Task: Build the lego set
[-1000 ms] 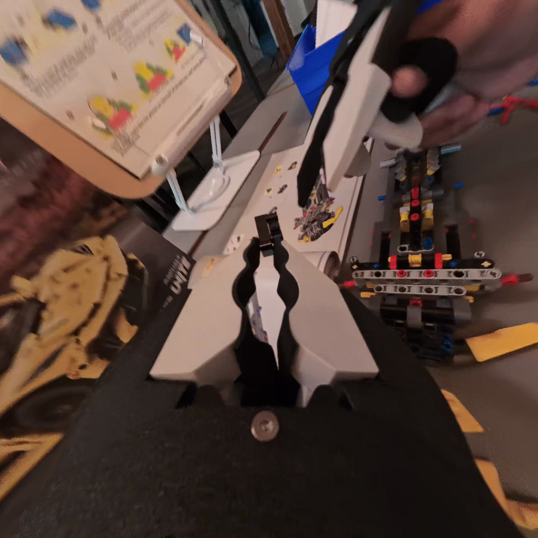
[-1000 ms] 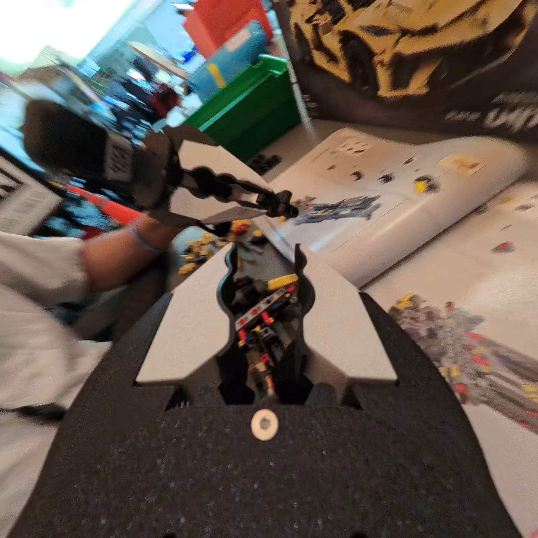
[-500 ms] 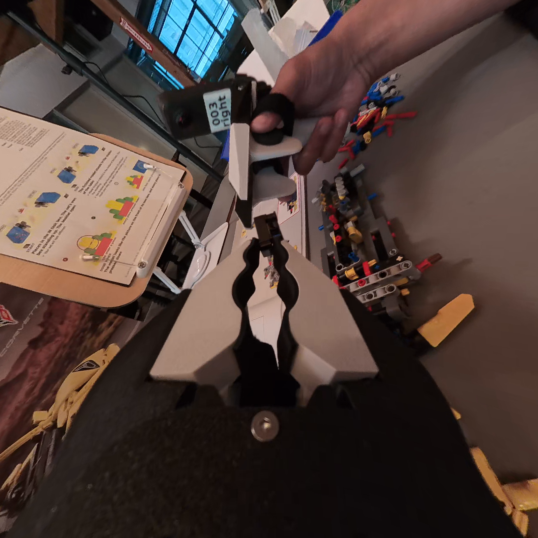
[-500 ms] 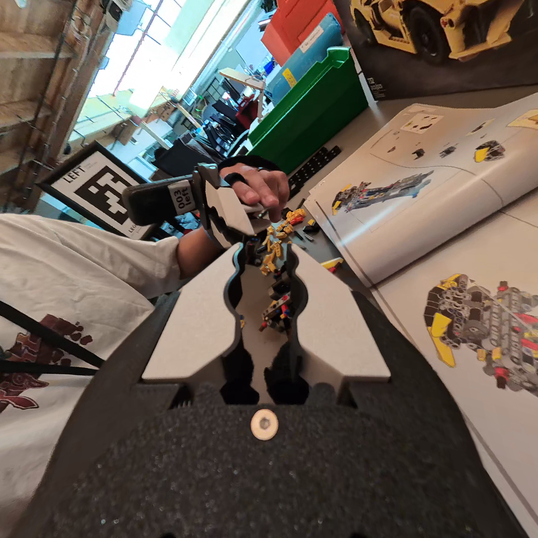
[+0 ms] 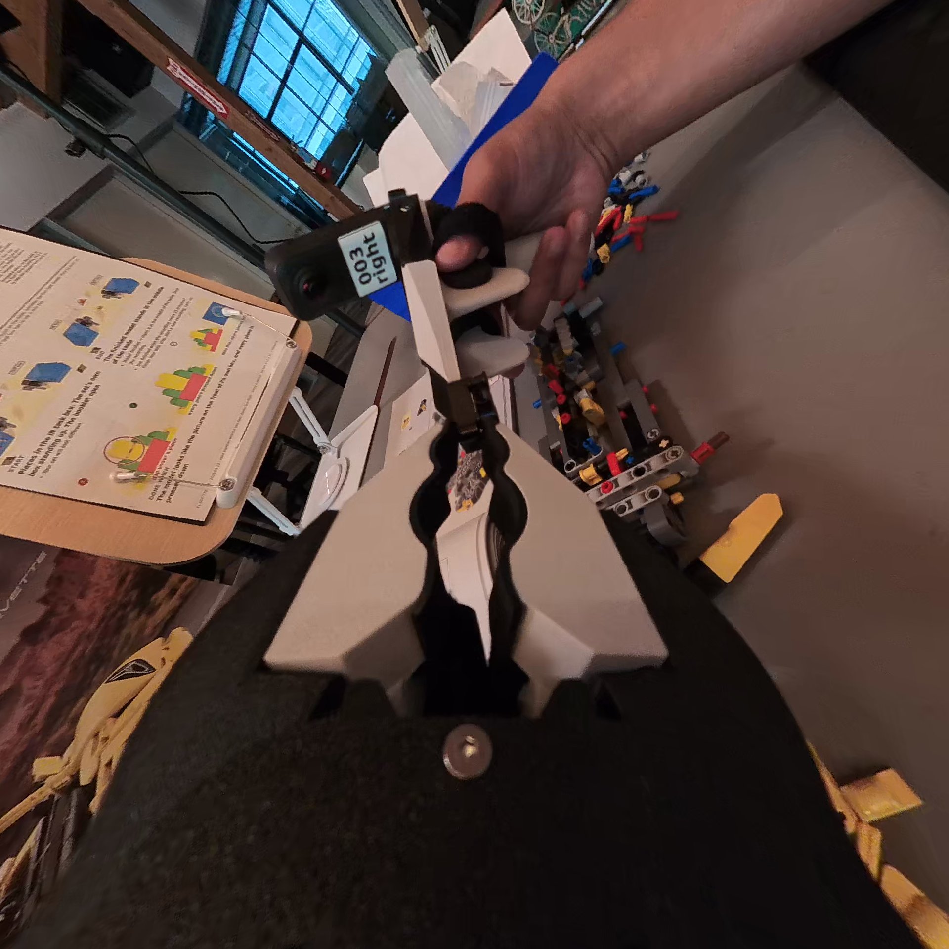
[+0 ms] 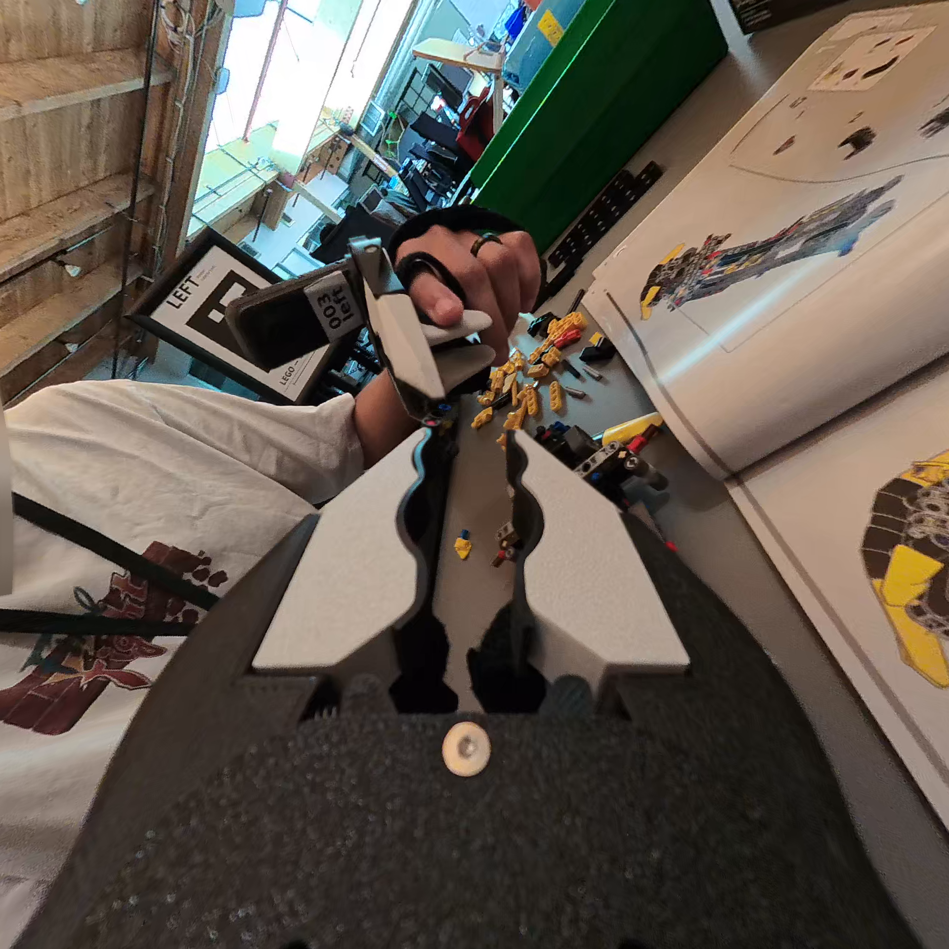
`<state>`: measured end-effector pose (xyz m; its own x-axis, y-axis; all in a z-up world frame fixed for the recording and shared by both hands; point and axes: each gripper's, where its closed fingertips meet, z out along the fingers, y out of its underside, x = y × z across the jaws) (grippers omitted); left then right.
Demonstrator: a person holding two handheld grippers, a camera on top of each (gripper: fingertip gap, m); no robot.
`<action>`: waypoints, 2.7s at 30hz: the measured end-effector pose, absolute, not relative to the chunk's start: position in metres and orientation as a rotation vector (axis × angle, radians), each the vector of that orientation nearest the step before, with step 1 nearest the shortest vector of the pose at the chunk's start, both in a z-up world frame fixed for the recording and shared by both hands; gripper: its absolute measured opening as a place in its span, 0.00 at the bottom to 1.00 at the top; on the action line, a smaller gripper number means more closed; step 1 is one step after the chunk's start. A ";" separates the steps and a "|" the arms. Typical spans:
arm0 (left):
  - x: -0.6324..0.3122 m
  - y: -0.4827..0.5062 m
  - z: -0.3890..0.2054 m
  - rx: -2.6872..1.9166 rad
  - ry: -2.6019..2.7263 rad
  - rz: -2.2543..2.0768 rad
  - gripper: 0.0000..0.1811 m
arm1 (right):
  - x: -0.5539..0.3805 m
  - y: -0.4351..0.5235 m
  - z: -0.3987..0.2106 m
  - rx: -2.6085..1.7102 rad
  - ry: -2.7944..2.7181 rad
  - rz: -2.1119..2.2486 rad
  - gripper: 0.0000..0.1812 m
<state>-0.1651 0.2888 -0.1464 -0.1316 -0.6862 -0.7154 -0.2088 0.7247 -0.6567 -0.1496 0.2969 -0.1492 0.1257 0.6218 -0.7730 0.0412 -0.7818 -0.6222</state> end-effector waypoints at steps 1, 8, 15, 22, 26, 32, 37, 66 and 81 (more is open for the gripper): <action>-0.165 0.289 -0.147 -0.720 1.695 -0.469 0.04 | -0.150 0.296 -0.148 -1.951 -0.641 1.712 0.12; -0.166 0.287 -0.156 -0.708 1.752 -0.427 0.04 | -0.157 0.285 -0.152 -1.975 -0.714 1.721 0.12; -0.164 0.278 -0.170 -0.657 1.834 -0.356 0.04 | -0.160 0.273 -0.167 -2.062 -0.844 1.630 0.04; -0.167 0.306 -0.122 -0.855 1.508 -0.447 0.09 | -0.156 0.308 -0.119 -1.789 -0.587 1.650 0.03; -0.171 0.321 -0.112 -1.162 1.345 -0.796 0.11 | -0.160 0.319 -0.088 -1.561 -0.429 1.731 0.03; -0.176 0.314 -0.092 -1.303 1.168 -1.413 0.15 | -0.176 0.322 -0.094 -1.579 -0.471 1.567 0.03; -0.180 0.322 -0.092 -1.334 1.134 -1.417 0.08 | -0.179 0.323 -0.099 -1.605 -0.491 1.525 0.03; -0.185 0.312 -0.111 -1.448 1.246 -1.609 0.14 | -0.191 0.324 -0.108 -1.652 -0.291 1.785 0.03; -0.172 0.315 -0.112 -1.497 1.153 -1.639 0.17 | -0.190 0.330 -0.095 -1.498 -0.306 1.686 0.03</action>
<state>-0.1723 0.3151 -0.1117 -0.1564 -0.8886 0.4311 -0.1060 -0.4188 -0.9019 -0.1895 0.3296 -0.0947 0.0661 0.7101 -0.7010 -0.4187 -0.6179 -0.6654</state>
